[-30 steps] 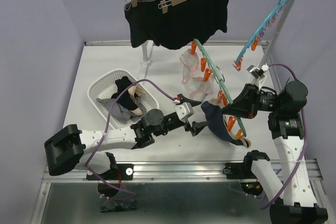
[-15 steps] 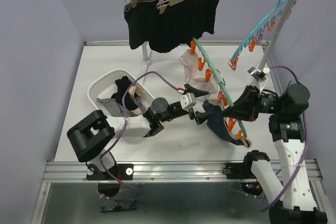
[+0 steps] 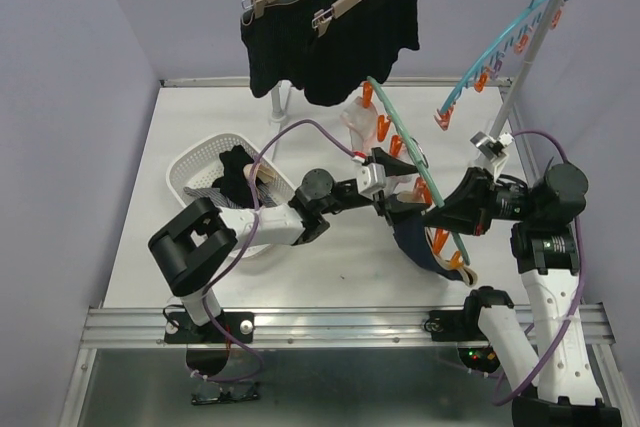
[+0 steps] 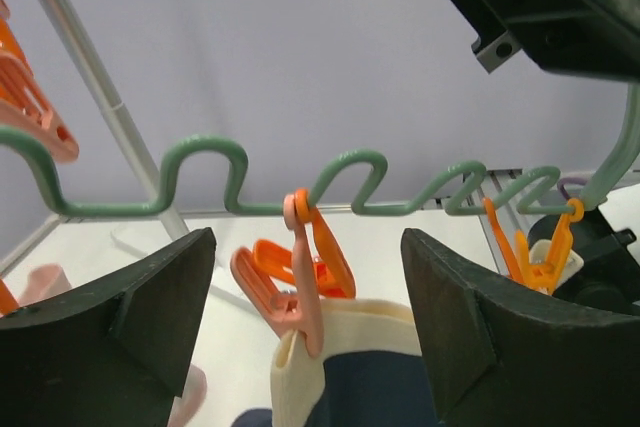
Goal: Remove the underwear clipped to the hanger
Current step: Remove the underwear from the hanger.
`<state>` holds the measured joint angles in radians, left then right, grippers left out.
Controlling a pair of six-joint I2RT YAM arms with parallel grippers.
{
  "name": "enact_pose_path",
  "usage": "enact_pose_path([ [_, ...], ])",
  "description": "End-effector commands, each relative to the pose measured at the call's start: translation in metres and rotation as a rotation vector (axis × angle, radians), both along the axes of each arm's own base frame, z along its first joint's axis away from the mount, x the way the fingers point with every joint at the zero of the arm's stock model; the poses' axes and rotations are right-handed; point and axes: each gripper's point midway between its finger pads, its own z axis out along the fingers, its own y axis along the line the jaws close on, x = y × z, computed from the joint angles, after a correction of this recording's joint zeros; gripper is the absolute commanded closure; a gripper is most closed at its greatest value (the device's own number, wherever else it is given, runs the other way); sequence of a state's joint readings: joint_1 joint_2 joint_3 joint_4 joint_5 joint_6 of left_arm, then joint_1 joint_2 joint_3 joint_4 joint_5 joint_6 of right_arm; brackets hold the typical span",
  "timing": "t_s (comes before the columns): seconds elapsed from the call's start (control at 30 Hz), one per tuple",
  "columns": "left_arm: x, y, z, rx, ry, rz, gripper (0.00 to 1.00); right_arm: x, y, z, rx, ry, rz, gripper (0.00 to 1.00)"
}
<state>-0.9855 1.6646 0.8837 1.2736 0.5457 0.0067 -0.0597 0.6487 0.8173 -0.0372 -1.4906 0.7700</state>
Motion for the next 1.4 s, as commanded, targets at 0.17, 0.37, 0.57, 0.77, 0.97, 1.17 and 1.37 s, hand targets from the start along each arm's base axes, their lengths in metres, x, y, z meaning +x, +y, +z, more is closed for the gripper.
enact_pose_path([
  [0.17, -0.005, -0.008, 0.042, -0.083, -0.113, -0.089, 0.28, -0.027, -0.003, 0.004, -0.038, -0.147, 0.14, 0.99],
  [0.37, -0.004, -0.004, 0.029, -0.031, -0.099, -0.107, 0.32, -0.028, -0.003, 0.004, -0.038, -0.148, 0.14, 0.99],
  [0.57, 0.005, -0.002, 0.017, 0.03, -0.087, -0.096, 0.32, -0.027, -0.003, 0.004, -0.038, -0.152, 0.14, 0.99],
  [0.77, 0.012, -0.008, 0.012, 0.065, -0.086, -0.084, 0.35, -0.027, -0.003, 0.006, -0.039, -0.156, 0.14, 0.99],
  [0.97, 0.019, -0.009, 0.01, 0.083, -0.094, -0.052, 0.36, -0.025, -0.003, 0.005, -0.038, -0.153, 0.139, 0.99],
  [1.17, 0.028, -0.006, 0.005, 0.114, -0.091, 0.011, 0.22, -0.025, -0.003, 0.005, -0.038, -0.156, 0.139, 0.99],
  [1.37, 0.037, -0.002, 0.008, 0.11, -0.083, 0.07, 0.2, -0.023, -0.003, 0.006, -0.038, -0.155, 0.139, 0.99],
])
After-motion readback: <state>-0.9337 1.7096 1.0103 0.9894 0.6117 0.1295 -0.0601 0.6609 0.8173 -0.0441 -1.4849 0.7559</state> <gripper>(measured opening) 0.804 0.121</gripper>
